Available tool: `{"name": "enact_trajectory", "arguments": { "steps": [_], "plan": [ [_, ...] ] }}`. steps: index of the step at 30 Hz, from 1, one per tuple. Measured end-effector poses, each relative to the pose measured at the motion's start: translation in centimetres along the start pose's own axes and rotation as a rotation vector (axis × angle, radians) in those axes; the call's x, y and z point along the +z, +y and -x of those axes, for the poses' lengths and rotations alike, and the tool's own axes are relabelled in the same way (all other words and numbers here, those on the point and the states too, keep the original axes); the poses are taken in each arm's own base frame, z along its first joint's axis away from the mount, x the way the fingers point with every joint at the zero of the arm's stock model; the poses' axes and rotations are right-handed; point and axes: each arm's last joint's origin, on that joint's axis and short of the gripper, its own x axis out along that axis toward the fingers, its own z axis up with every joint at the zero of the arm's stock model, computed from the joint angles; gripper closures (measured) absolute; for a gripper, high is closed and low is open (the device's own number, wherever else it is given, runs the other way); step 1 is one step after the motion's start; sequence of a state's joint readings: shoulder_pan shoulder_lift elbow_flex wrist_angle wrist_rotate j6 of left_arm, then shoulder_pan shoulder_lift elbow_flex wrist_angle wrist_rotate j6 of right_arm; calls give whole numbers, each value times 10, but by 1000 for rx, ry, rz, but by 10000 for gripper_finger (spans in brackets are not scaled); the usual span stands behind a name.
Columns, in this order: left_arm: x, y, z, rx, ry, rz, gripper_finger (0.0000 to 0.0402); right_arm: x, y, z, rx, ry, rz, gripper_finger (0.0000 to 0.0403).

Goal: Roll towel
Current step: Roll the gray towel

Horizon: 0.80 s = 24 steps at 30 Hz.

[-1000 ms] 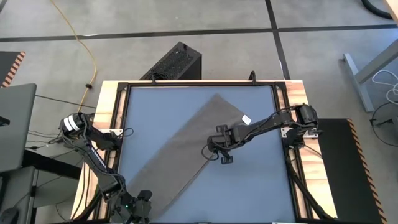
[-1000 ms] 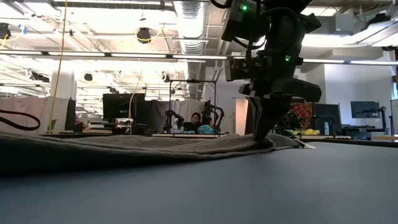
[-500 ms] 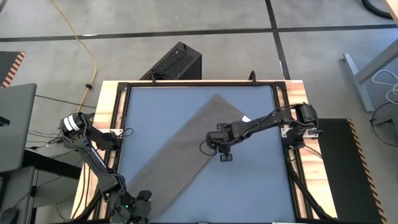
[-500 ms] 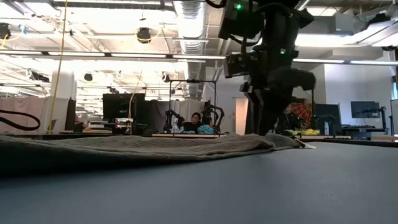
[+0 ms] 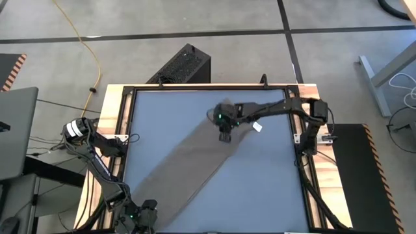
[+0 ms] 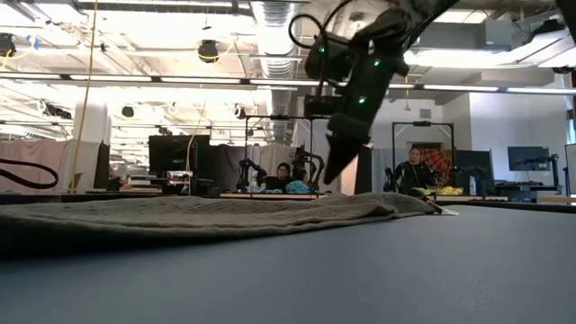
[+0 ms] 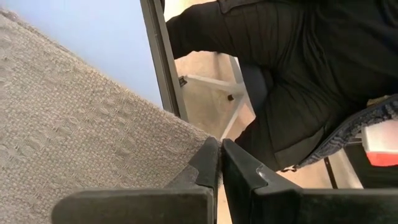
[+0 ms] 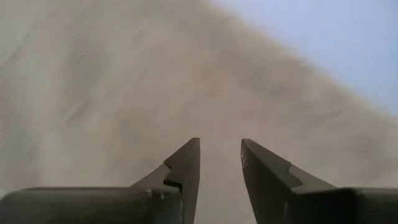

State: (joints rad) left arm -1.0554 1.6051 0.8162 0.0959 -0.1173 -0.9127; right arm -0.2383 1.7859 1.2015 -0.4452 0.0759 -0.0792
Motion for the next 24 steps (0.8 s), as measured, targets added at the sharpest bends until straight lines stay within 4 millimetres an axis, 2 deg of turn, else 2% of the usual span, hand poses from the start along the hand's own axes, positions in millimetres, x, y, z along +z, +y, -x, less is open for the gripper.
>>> {"name": "enact_trajectory", "arguments": {
  "steps": [5,12,16,24],
  "plan": [
    [0,0,0,3,-4,7,401,-2,-35,-15,-84,-17,-108,279],
    [0,0,0,15,-18,23,401,-21,-59,-48,-170,105,-161,307],
    [0,2,0,37,-19,32,401,-27,-75,-54,-275,135,-237,333],
    [-5,11,1,156,-4,22,401,-37,-102,-52,-316,145,-381,373]
  ]
}}
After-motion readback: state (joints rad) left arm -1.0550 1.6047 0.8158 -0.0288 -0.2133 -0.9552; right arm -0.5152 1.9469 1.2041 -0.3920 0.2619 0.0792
